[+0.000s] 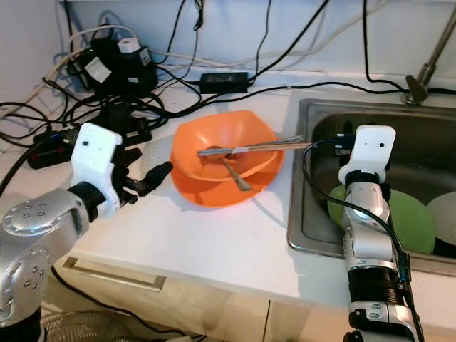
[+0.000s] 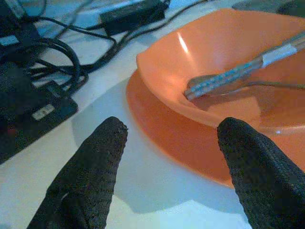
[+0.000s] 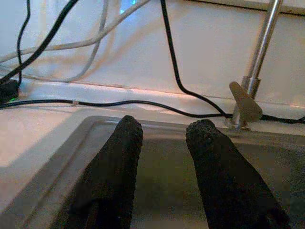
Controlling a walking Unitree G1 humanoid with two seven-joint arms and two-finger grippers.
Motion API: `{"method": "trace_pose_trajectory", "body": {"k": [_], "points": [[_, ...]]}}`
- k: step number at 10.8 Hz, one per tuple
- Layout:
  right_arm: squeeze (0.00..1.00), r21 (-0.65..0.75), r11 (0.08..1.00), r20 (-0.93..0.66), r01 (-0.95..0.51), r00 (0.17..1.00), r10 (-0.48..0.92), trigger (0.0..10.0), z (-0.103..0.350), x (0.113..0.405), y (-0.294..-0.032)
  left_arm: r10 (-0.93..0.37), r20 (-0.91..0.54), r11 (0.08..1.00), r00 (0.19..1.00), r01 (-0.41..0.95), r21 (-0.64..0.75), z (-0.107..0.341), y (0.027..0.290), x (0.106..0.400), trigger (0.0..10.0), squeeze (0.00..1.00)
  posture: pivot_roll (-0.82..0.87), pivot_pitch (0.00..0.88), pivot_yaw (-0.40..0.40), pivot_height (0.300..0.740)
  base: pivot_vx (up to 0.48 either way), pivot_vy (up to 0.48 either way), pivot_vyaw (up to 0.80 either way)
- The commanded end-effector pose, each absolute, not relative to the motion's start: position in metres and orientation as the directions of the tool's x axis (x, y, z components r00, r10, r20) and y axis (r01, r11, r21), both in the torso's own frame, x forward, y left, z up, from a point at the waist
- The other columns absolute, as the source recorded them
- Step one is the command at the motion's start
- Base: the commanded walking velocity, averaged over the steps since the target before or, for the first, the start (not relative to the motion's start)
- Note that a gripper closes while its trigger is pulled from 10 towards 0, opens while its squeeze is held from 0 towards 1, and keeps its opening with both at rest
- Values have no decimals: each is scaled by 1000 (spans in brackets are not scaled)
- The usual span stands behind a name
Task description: Kitchen organization
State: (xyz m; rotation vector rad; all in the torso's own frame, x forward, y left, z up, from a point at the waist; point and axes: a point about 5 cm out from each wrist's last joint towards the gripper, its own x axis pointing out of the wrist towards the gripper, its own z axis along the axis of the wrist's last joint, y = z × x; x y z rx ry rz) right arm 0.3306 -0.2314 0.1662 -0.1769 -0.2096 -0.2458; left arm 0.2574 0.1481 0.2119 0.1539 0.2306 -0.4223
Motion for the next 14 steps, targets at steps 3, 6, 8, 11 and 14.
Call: {"method": "trace_pose_trajectory", "body": {"k": [3, 6, 8, 11, 14], "points": [[0, -140, 955, 254, 261, 942, -220, 10000, 173, 332, -231, -481, -297, 831, 825, 537, 147, 206, 129, 270, 10000, 0, 140, 0, 85, 740, 0, 0, 0], [0, -136, 949, 262, 284, 934, -242, 10000, 174, 328, -235, -500, -332, 800, 800, 574, 178, 202, 121, 285, 10000, 0, 109, 0, 99, 740, 0, 0, 0], [0, -135, 948, 263, 289, 933, -247, 10000, 174, 326, -236, -514, -330, 788, 792, 588, 182, 204, 120, 289, 10000, 0, 104, 0, 100, 740, 0, 0, 0], [0, -133, 949, 262, 286, 934, -245, 10000, 174, 326, -235, -569, -348, 745, 745, 646, 166, 198, 111, 288, 10000, 0, 98, 0, 101, 740, 0, 0, 0], [0, -128, 950, 264, 285, 933, -244, 10000, 174, 327, -234, -603, -386, 703, 698, 694, 156, 192, 107, 283, 10000, 0, 100, 0, 101, 740, 0, 0, 0]]}}
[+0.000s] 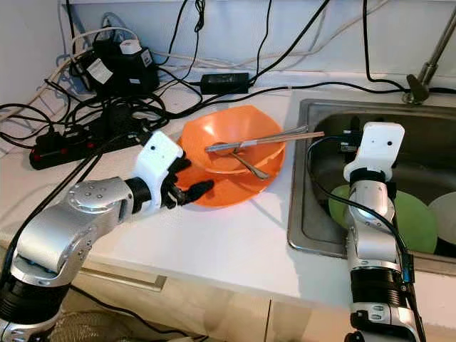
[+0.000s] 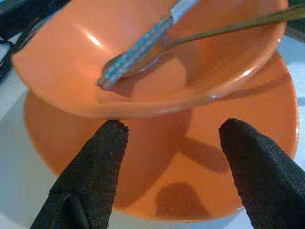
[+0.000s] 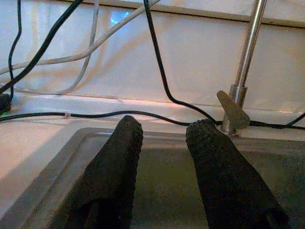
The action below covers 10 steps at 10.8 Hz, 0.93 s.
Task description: Kitchen organization
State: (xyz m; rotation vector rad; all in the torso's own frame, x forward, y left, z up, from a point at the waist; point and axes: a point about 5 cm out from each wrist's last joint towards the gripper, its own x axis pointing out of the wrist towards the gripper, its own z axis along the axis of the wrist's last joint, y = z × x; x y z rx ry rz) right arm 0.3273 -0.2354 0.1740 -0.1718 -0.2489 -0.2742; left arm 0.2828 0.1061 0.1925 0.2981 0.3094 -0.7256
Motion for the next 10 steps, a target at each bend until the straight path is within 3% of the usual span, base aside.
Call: {"method": "trace_pose_trajectory", "body": {"k": [1, 6, 10], "points": [[0, -127, 950, 264, 284, 933, -244, 10000, 175, 328, -233, -599, -389, 707, 700, 690, 154, 191, 104, 286, 10000, 0, 100, 0, 103, 740, 0, 0, 0], [0, -117, 948, 275, 297, 927, -257, 10000, 176, 326, -234, -557, -381, 764, 738, 635, 114, 177, 85, 313, 10000, 0, 70, 0, 119, 740, 0, 0, 0], [0, -119, 947, 269, 299, 928, -259, 10000, 174, 325, -235, -510, -478, 798, 715, 601, 48, 157, 96, 307, 10000, 0, 85, 0, 117, 740, 0, 0, 0]]}}
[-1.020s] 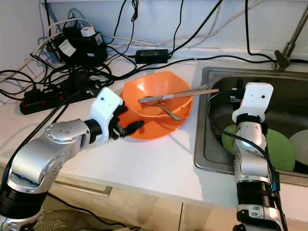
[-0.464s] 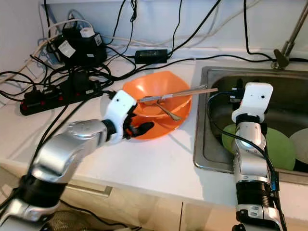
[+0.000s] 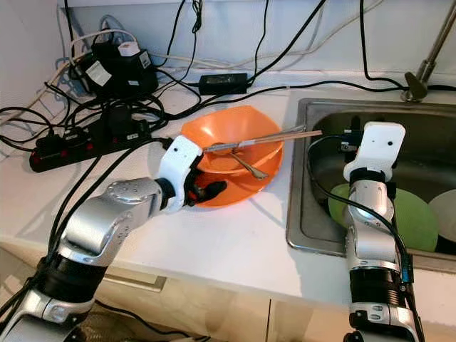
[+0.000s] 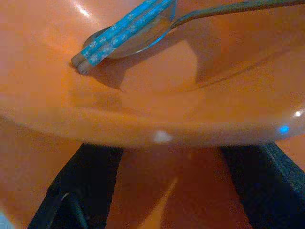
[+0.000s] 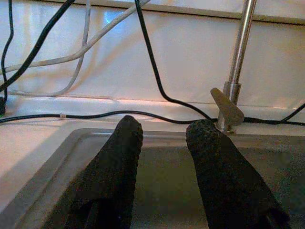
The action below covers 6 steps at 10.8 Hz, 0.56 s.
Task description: Kitchen organization
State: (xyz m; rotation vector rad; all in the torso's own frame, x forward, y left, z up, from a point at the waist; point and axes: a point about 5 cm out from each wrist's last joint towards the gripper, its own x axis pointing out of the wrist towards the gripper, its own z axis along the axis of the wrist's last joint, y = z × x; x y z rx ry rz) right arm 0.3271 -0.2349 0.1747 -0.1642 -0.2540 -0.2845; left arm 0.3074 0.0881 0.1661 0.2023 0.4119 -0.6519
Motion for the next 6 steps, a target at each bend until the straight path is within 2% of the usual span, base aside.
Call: {"method": "trace_pose_trajectory", "body": {"k": [1, 6], "points": [[0, -118, 948, 269, 296, 928, -256, 10000, 175, 325, -234, -504, -494, 804, 708, 594, 31, 153, 99, 302, 10000, 0, 87, 0, 116, 740, 0, 0, 0], [0, -118, 951, 264, 285, 932, -247, 10000, 175, 327, -232, -483, -527, 828, 699, 561, -14, 156, 118, 278, 10000, 0, 121, 0, 110, 740, 0, 0, 0]]}}
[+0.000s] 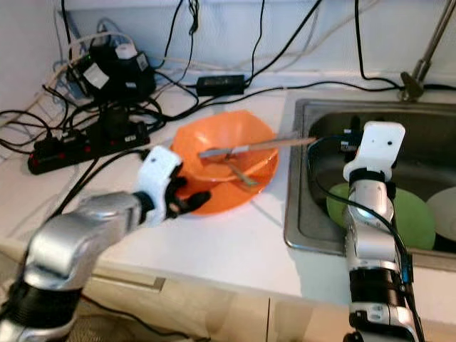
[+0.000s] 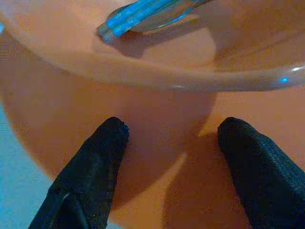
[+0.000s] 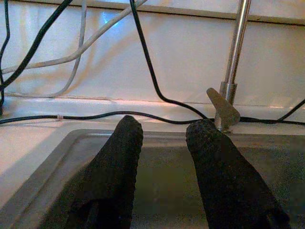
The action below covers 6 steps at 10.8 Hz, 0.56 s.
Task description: Kitchen organization
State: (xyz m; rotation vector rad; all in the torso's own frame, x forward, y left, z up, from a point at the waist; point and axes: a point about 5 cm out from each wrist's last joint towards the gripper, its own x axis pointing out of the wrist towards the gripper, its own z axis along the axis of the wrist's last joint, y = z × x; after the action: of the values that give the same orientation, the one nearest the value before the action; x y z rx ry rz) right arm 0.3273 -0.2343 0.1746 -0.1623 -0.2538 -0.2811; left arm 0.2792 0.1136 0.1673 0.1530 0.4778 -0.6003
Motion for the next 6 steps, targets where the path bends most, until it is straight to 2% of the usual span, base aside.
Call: {"method": "trace_pose_trajectory", "body": {"k": [1, 3, 6], "points": [[0, -117, 952, 262, 282, 934, -244, 10000, 174, 328, -232, -480, -524, 830, 704, 557, -12, 161, 122, 274, 10000, 0, 128, 0, 109, 740, 0, 0, 0], [0, -115, 953, 260, 279, 935, -242, 10000, 174, 329, -231, -474, -505, 830, 721, 557, 16, 170, 126, 262, 10000, 0, 136, 0, 108, 740, 0, 0, 0], [0, -109, 955, 271, 275, 933, -238, 10000, 178, 332, -230, -433, -360, 874, 826, 483, 57, 190, 131, 265, 10000, 0, 151, 0, 91, 740, 0, 0, 0]]}}
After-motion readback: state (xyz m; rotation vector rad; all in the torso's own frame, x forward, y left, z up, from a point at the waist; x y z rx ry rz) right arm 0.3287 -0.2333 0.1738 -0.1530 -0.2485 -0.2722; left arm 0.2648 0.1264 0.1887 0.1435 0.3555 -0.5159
